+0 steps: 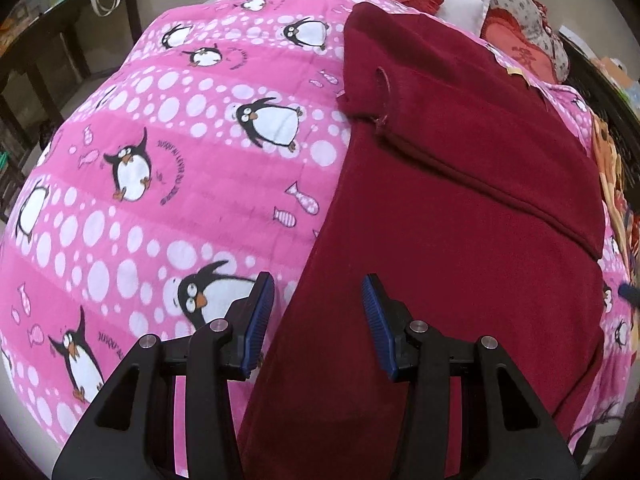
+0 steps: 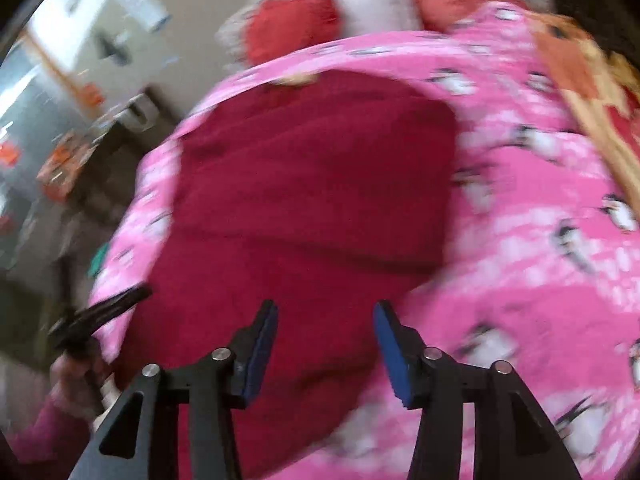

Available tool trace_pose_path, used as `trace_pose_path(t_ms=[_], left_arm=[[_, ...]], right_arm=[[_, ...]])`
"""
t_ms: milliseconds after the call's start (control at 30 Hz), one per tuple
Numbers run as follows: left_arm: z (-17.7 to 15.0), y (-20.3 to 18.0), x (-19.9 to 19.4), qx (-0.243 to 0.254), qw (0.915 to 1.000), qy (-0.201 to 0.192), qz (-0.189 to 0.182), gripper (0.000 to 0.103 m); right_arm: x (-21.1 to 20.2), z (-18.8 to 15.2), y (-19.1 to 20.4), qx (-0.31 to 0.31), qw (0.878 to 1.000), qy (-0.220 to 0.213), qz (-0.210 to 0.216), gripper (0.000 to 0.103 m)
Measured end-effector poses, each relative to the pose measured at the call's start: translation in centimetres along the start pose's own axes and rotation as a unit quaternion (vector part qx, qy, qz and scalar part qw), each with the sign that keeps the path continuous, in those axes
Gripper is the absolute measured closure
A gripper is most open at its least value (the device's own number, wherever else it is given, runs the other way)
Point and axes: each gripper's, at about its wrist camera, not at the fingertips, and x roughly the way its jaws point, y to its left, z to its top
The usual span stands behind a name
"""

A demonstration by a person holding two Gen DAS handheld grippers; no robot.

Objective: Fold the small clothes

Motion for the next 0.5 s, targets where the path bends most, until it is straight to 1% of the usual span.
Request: trace_pose_path(t_ms=[133, 233, 267, 300, 367, 433, 500], left_arm=[[-0.5, -0.4, -0.4, 0.006, 1.0000, -0.001, 0.008, 0.058], [-0.9, -0.6, -0.8, 0.014, 0.9998, -0.001, 0.013, 0.058], [-1.0, -0.7, -0.9, 0.016, 0.9998, -0.002, 0.014, 0.058], [-1.2, -0.7, -1.1, 0.018, 0.9997, -0.003, 0.015, 0.058], [-1.4, -0.7, -1.5, 0.024, 0.9995, -0.007, 0.019, 0.058], [-1.7, -0.5, -1.7, 0.029, 0.9992, -0.011, 0.024, 0.058], [-1.8, -0.3, -1.8, 0.029, 0.9992, -0.010, 0.026, 0.058]], right_arm=[[2.6, -1.5, 4.7, -0.073, 0.996, 0.043, 0.033, 0.055], [5.5, -2.4, 7.2, -0.118, 0.990, 0.076, 0.034, 0.055], [6.3, -2.5, 7.7, -0.127, 0.988, 0.087, 0.032, 0.055], [7.5, -2.7, 8.0, -0.136, 0.984, 0.114, 0.034, 0.055], [8.5, -3.3, 8.0, -0.141, 0.977, 0.153, 0.043, 0.055], [9.0, -4.6, 7.9, -0.161, 0.966, 0.192, 0.055, 0.054], [8.4, -5.9, 7.7, -0.182, 0.960, 0.207, 0.048, 0.054]])
